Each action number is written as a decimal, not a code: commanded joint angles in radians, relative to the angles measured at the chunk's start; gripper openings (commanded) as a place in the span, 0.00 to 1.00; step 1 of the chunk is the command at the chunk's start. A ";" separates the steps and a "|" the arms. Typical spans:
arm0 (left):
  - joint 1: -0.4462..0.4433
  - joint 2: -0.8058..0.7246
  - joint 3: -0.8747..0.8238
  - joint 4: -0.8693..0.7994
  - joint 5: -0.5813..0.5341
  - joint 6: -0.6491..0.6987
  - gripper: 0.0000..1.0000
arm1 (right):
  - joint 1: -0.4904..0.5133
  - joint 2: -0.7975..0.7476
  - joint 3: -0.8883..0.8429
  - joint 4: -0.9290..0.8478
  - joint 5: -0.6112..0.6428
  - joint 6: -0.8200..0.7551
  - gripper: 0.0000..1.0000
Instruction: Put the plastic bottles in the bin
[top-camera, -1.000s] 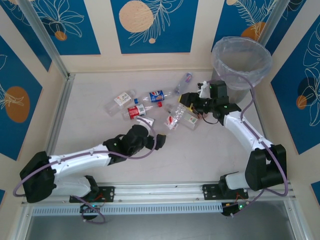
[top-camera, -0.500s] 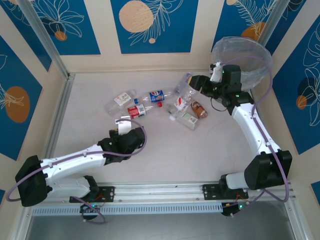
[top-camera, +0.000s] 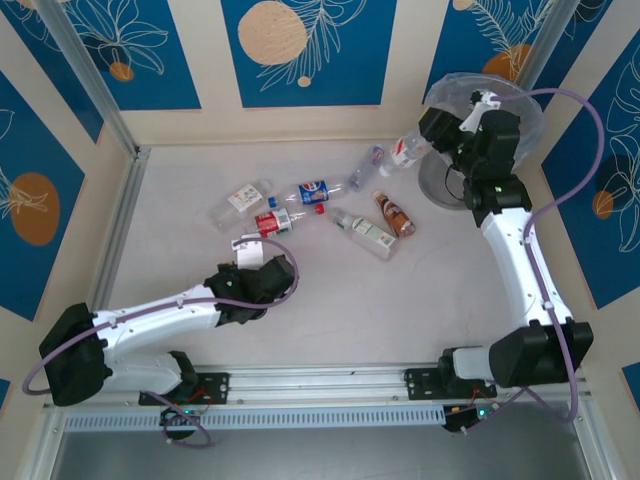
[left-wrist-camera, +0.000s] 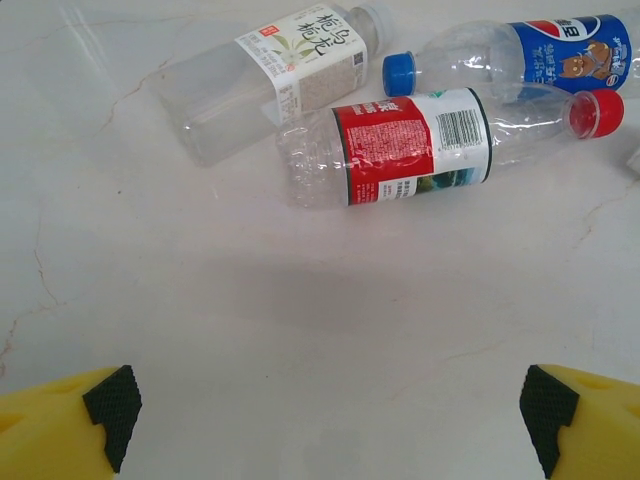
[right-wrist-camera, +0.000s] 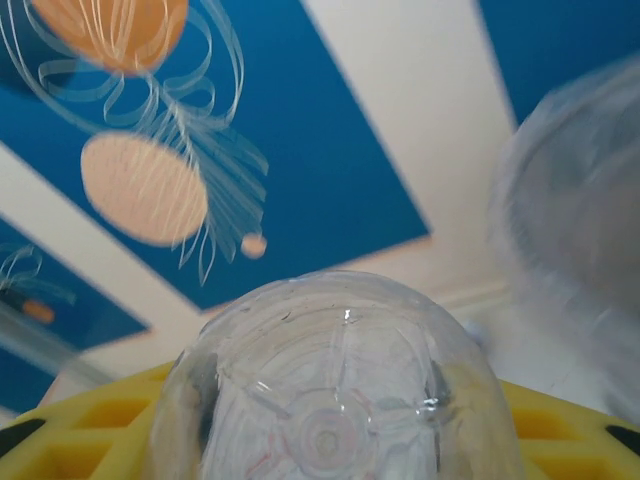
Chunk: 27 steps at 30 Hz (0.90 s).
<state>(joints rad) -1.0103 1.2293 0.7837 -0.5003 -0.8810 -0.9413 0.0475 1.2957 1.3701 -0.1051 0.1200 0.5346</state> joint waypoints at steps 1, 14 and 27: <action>-0.008 0.008 0.028 -0.012 -0.005 -0.004 0.99 | -0.028 -0.066 -0.029 0.213 0.179 -0.059 0.39; -0.004 0.014 -0.002 0.131 0.108 0.100 0.99 | -0.180 -0.060 -0.026 0.339 0.223 -0.111 0.39; 0.013 0.013 -0.048 0.354 0.289 0.231 0.99 | -0.163 0.002 -0.030 0.289 0.276 -0.383 0.40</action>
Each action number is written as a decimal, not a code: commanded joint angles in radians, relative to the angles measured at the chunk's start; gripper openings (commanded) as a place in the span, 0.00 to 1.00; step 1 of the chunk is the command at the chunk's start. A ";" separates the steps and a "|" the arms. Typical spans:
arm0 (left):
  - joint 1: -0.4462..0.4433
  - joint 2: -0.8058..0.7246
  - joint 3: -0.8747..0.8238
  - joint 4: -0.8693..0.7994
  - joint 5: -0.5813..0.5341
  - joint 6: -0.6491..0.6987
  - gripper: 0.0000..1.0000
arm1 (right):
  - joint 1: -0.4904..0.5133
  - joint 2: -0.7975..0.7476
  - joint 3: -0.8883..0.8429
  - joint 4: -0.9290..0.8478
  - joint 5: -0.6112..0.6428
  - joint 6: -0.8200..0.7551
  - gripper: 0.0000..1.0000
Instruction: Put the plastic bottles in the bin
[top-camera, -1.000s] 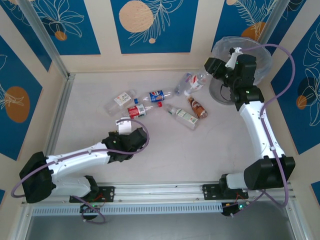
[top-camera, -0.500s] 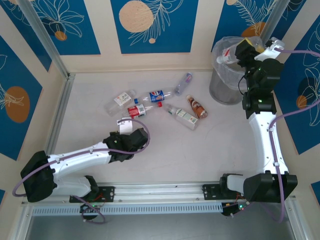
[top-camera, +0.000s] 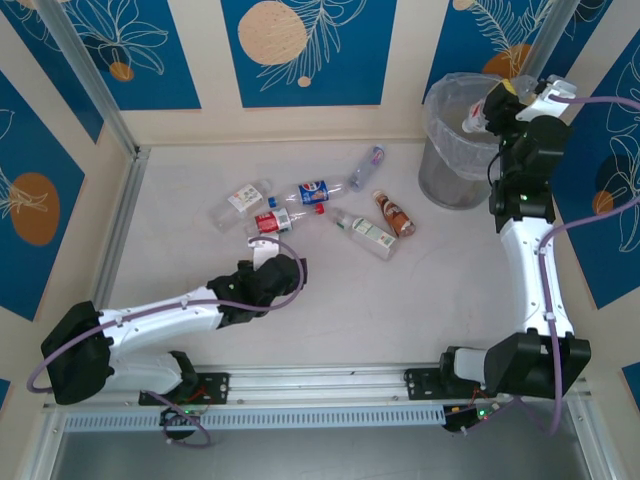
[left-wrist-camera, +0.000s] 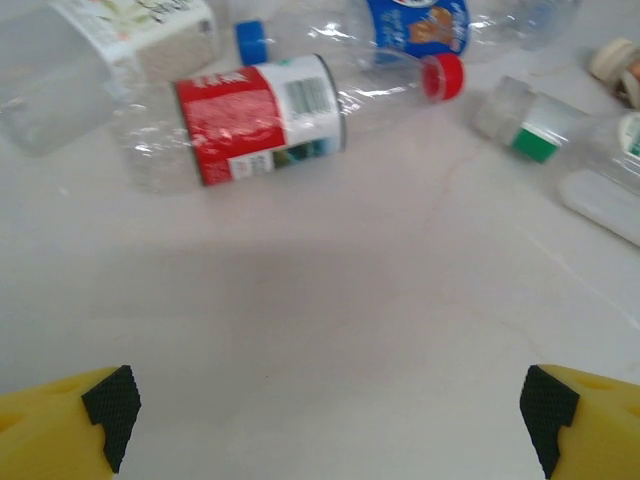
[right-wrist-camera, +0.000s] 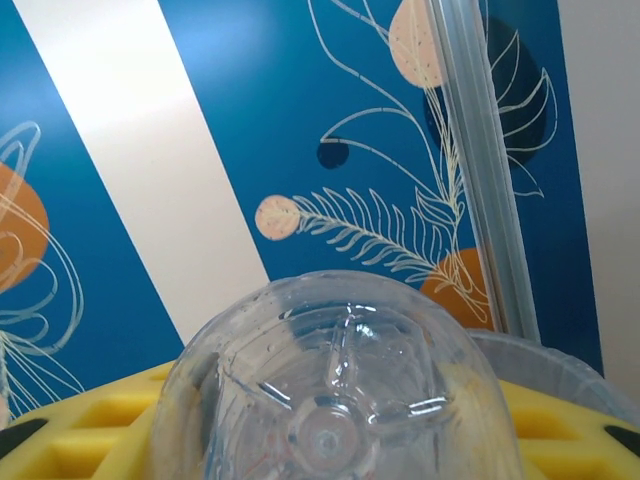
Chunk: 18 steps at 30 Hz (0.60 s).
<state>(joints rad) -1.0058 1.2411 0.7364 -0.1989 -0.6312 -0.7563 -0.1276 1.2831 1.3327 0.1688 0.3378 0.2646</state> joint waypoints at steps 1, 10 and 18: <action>0.009 0.003 0.003 0.047 0.035 0.043 0.99 | 0.015 0.023 0.014 0.009 0.064 -0.133 0.40; 0.024 0.012 0.004 0.025 0.023 0.002 0.99 | 0.040 0.173 0.136 -0.195 0.071 -0.306 0.45; 0.028 0.027 0.023 -0.014 0.027 0.006 0.99 | 0.033 0.401 0.405 -0.497 0.172 -0.262 0.61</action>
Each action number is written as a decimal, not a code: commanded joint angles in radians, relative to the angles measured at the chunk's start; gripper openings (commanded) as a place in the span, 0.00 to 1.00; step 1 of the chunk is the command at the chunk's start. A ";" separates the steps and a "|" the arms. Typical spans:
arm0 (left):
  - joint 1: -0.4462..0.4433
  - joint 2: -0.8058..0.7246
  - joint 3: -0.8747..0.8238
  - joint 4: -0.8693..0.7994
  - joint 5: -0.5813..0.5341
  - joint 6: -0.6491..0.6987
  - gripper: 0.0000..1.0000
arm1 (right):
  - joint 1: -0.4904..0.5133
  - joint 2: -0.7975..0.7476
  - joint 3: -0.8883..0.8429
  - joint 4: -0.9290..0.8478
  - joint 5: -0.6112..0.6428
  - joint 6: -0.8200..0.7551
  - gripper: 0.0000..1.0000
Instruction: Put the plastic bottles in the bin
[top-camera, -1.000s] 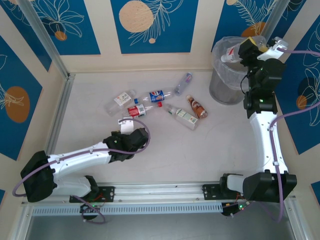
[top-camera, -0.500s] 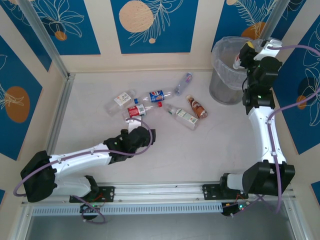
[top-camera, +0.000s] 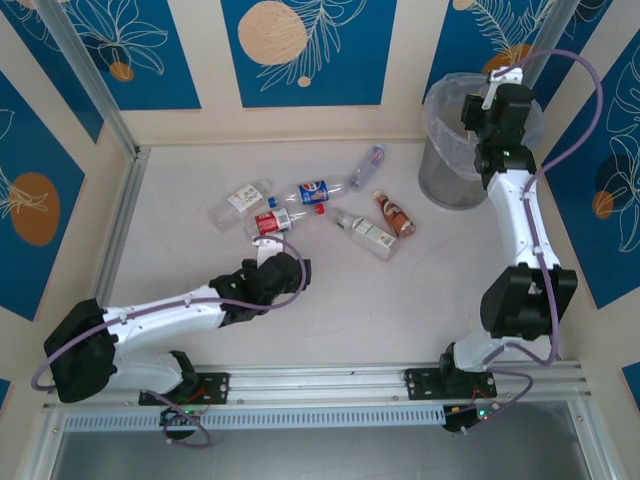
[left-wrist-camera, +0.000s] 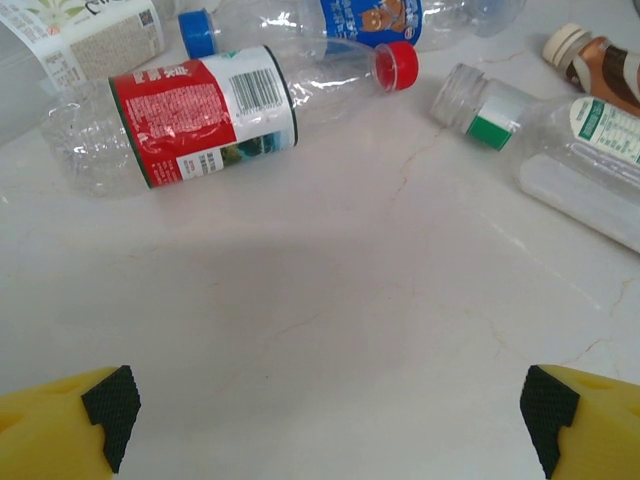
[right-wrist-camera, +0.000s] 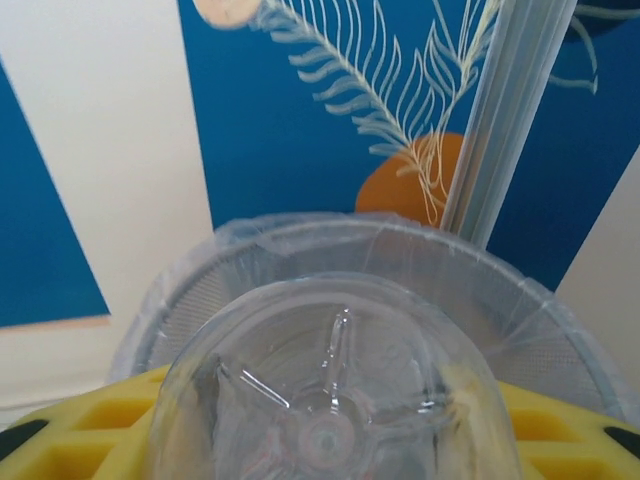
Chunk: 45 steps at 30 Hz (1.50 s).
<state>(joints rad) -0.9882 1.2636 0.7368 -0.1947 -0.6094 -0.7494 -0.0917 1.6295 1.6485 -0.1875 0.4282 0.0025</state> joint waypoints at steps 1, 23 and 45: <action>0.011 0.005 0.021 -0.022 0.005 0.000 0.99 | -0.007 0.078 0.128 -0.180 0.088 0.014 0.64; 0.026 0.007 0.013 -0.037 0.019 -0.031 0.99 | -0.016 0.184 0.414 -0.467 -0.087 0.223 1.00; 0.107 -0.015 -0.052 -0.109 -0.027 -0.217 0.99 | -0.001 -0.252 -0.172 -0.175 -0.366 0.416 0.99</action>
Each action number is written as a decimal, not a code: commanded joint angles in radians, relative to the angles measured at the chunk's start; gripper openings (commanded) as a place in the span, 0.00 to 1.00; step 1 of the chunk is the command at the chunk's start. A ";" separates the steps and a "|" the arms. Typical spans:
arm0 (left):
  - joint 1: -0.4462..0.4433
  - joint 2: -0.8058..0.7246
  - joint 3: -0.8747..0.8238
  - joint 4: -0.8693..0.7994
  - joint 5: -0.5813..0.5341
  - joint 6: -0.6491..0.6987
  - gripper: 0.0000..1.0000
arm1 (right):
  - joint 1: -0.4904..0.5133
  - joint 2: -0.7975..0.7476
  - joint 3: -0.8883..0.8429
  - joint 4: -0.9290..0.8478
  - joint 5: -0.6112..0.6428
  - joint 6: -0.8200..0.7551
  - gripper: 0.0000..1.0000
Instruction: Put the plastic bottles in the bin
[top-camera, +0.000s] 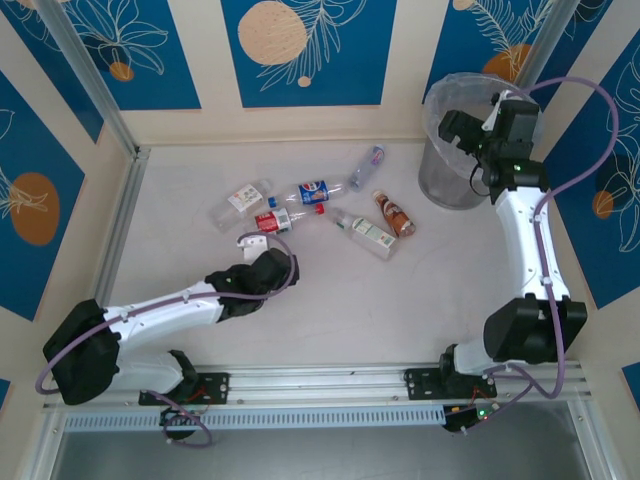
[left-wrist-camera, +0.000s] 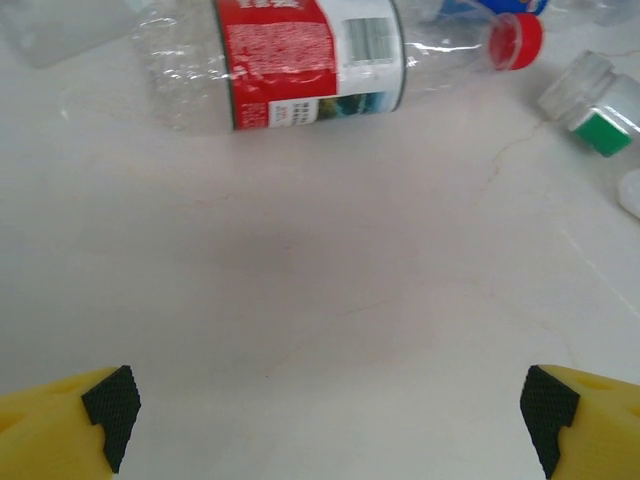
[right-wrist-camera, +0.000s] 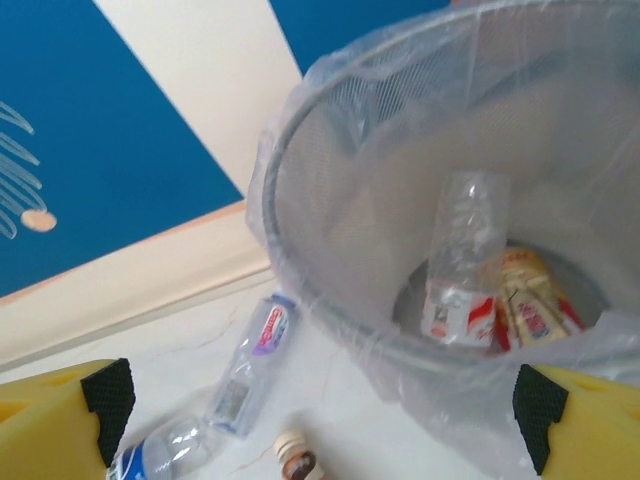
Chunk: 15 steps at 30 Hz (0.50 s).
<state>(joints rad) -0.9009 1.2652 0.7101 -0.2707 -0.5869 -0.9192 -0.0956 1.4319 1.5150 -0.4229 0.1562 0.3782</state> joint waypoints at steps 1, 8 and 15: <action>0.024 -0.025 -0.030 -0.029 -0.051 -0.039 0.99 | 0.004 -0.067 -0.057 0.065 -0.110 0.043 1.00; 0.110 -0.057 -0.038 -0.001 0.018 0.065 0.99 | 0.009 -0.154 -0.173 0.083 -0.179 0.082 1.00; 0.339 -0.081 0.004 0.031 0.228 0.349 0.99 | 0.017 -0.239 -0.299 0.017 -0.210 0.082 1.00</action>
<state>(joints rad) -0.6292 1.2011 0.6804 -0.2661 -0.4774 -0.7258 -0.0864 1.2308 1.2621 -0.3733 -0.0139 0.4496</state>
